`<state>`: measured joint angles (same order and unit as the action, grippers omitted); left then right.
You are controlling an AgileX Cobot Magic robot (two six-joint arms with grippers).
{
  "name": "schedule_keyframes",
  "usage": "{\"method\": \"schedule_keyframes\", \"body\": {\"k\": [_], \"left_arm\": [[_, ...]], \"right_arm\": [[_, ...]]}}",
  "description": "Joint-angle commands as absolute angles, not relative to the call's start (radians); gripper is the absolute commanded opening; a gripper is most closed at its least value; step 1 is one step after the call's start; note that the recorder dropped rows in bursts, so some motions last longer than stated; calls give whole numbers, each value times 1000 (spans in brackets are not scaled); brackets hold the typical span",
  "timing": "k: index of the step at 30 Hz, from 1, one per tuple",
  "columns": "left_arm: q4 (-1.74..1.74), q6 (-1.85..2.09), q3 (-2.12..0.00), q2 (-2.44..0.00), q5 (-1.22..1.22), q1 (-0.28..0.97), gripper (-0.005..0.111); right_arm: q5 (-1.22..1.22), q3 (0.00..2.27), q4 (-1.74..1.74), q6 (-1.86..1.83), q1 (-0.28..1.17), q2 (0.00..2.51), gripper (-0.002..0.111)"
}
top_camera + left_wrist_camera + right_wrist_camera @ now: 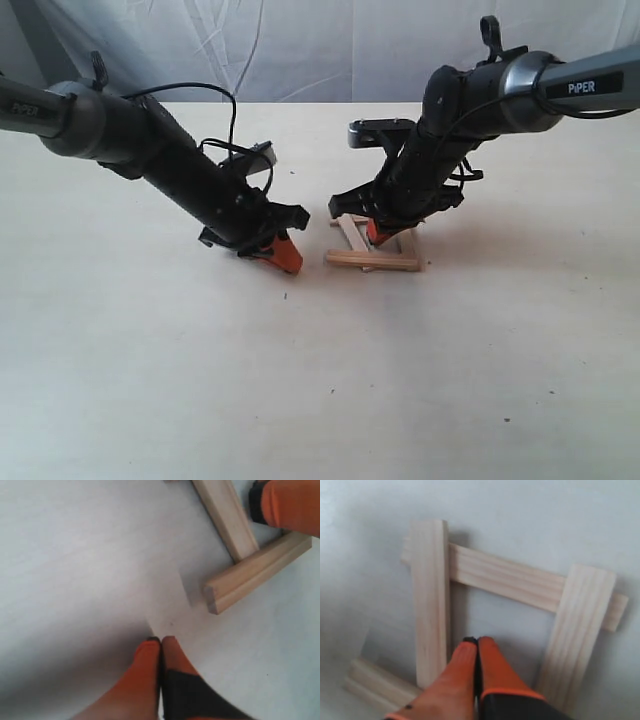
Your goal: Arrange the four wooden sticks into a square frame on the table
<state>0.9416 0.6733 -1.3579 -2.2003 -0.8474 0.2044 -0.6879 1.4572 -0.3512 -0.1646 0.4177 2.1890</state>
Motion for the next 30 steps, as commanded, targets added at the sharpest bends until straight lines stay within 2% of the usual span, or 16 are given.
{"method": "schedule_keyframes", "body": {"k": [1, 5, 30], "left_arm": [[1031, 724, -1344, -2198, -813, 237, 0], [1121, 788, -1344, -2200, -807, 239, 0], [1172, 818, -1344, -2252, -848, 241, 0]], "right_arm": [[-677, 1462, -366, -164, 427, 2190, -1], [-679, 1462, -368, -164, 429, 2190, -1], [-654, 1462, -457, -126, 431, 2190, -1]]}}
